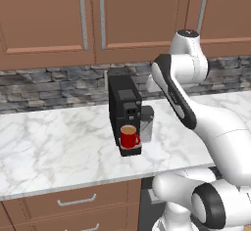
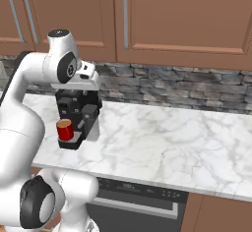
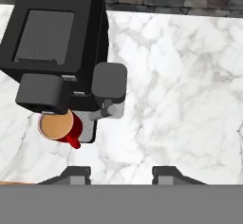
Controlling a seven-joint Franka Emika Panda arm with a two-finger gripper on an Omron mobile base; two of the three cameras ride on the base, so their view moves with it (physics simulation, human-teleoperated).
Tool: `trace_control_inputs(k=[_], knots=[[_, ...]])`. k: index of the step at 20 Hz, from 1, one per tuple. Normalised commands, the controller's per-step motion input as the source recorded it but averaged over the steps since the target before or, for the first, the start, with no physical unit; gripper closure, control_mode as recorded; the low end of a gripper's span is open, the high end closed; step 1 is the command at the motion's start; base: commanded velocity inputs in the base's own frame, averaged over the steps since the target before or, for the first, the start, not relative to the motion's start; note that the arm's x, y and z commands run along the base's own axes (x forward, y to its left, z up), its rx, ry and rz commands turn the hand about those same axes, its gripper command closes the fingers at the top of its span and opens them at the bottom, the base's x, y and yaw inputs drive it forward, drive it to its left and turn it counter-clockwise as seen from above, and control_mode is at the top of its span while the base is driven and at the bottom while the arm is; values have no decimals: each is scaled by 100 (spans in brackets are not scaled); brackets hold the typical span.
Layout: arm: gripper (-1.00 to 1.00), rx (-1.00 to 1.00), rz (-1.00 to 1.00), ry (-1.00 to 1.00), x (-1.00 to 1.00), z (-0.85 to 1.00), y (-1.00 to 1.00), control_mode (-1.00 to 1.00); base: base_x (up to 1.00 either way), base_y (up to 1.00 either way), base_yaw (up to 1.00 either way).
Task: Pick up the brewed coffee from the coffee machine and place it next to the breakfast plate on the dining counter.
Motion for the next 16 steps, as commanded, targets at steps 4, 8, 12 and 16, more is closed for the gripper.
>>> trace_control_inputs(k=[4,8,12,16], knots=[[-100,0,7,0,-31,-2,3,-100,0,0,0],[-100,0,16,-10,-67,-33,15,-100,0,0,0],[-100,0,14,-16,-40,-39,23,-100,0,0,0],[-100,2,13,-11,-5,-30,14,-100,0,0,0]])
